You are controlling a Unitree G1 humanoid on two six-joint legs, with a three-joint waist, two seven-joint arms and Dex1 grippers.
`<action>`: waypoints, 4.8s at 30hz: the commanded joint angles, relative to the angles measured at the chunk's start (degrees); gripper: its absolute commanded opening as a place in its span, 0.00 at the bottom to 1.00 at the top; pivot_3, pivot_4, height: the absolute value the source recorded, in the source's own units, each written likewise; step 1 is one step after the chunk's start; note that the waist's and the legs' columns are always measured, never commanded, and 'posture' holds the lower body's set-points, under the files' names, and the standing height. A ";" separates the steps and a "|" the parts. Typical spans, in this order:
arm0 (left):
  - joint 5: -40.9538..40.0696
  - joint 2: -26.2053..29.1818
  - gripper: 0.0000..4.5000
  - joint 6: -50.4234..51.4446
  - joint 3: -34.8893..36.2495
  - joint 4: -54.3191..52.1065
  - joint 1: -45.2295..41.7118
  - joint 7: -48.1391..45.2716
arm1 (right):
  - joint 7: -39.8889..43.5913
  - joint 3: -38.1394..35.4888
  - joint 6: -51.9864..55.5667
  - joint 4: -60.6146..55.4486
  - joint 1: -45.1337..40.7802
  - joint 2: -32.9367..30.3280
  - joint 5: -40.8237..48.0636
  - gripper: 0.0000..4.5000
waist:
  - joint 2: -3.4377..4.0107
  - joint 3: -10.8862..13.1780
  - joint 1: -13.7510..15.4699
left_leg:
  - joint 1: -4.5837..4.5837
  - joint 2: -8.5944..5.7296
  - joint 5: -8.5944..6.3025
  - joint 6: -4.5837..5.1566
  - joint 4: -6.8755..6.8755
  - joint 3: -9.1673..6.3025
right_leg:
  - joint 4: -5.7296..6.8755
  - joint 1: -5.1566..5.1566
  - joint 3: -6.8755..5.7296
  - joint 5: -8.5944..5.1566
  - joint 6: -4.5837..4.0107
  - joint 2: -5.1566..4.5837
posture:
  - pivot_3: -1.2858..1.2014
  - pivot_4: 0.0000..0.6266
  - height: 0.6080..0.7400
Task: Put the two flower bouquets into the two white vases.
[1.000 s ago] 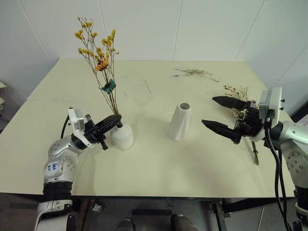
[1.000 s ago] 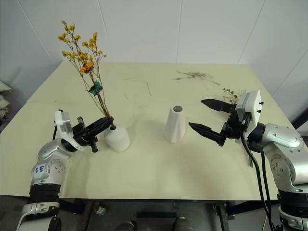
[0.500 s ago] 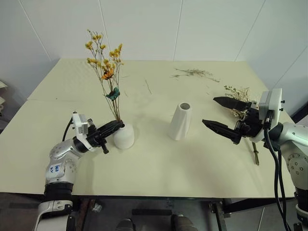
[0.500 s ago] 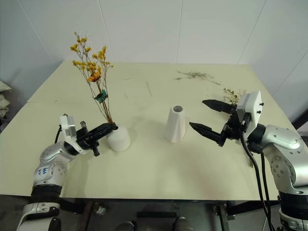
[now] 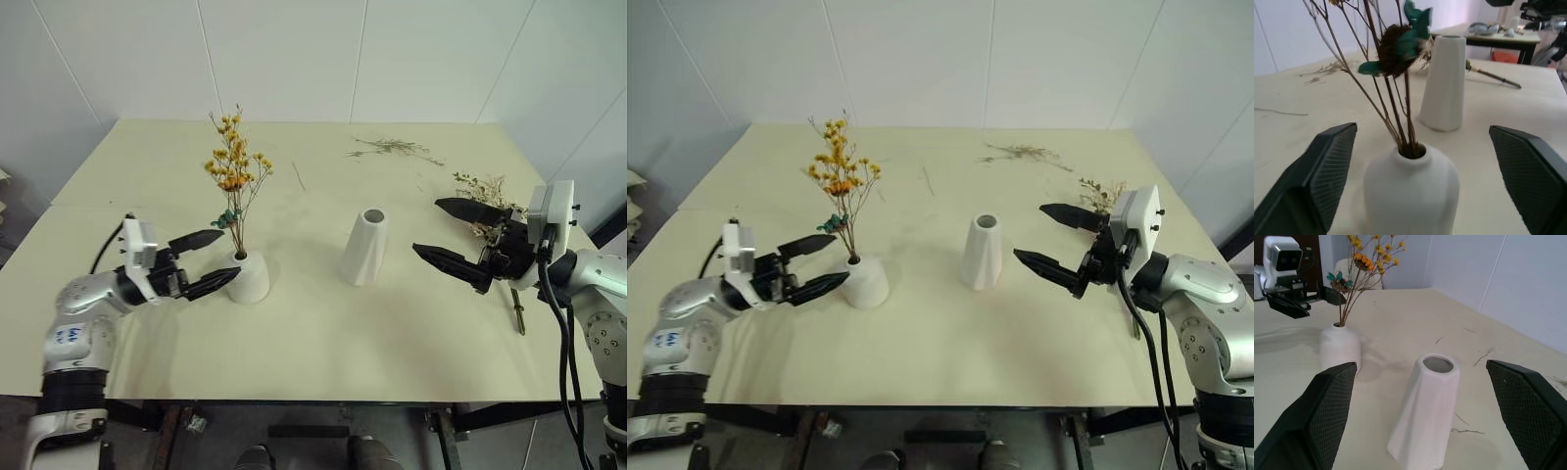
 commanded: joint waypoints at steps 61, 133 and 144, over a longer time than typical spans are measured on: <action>-10.34 6.05 1.00 11.38 6.27 -6.85 -5.82 -0.65 | -11.26 -4.86 7.27 9.66 -28.93 18.20 4.52 0.00 | 0.19 0.12 -2.73 | -0.02 0.03 0.00 0.05 -0.05 0.23 | 0.37 -0.24 0.17 0.00 0.15 0.00 | 0.52 0.24 1.00; -9.39 -1.24 1.00 9.50 4.99 -11.05 -5.36 6.28 | -2.97 7.87 -11.64 21.95 -22.64 26.45 -6.16 0.00 | 0.11 0.07 -2.80 | 0.08 0.03 0.03 0.04 -0.05 0.23 | 0.47 -0.23 0.19 0.00 0.14 0.00 | 0.52 0.24 1.00; -9.22 -1.90 1.00 9.08 4.82 -11.07 -5.12 6.47 | -1.92 6.79 -13.92 26.13 -25.76 25.44 -7.41 0.00 | 0.11 0.07 -2.89 | 0.09 0.02 0.04 0.03 -0.06 0.23 | 0.42 -0.21 0.19 0.00 0.13 0.00 | 0.52 0.24 1.00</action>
